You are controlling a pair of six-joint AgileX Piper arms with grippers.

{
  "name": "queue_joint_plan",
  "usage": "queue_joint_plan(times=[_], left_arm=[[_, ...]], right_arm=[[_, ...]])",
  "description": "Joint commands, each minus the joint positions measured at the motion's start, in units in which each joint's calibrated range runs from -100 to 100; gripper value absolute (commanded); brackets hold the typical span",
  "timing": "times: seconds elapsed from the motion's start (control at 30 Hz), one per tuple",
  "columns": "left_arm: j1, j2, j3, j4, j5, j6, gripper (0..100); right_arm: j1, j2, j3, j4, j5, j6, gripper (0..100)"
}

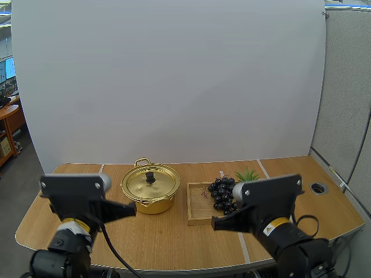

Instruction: Open the pot, put the grape inside, and close it

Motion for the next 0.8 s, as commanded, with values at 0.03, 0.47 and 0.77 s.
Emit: queue_joint_plan(times=[0.03,0.47,0.77], left_arm=[[-0.17,-0.2,-6.7,0.4,-1.4,1.6,0],[-0.17,-0.2,-29.3,0.5,15.8,1.6,0],[-0.17,-0.2,-39.2,0.4,30.8,5.8,0]], right_arm=[[-0.2,-0.3,-7.2,-2.7,7.3,-0.1,0],[-0.2,-0.3,-24.5,-2.9,25.2,-0.1,0],[-0.2,-0.3,-32.3,-2.2,38.9,0.3,0]])
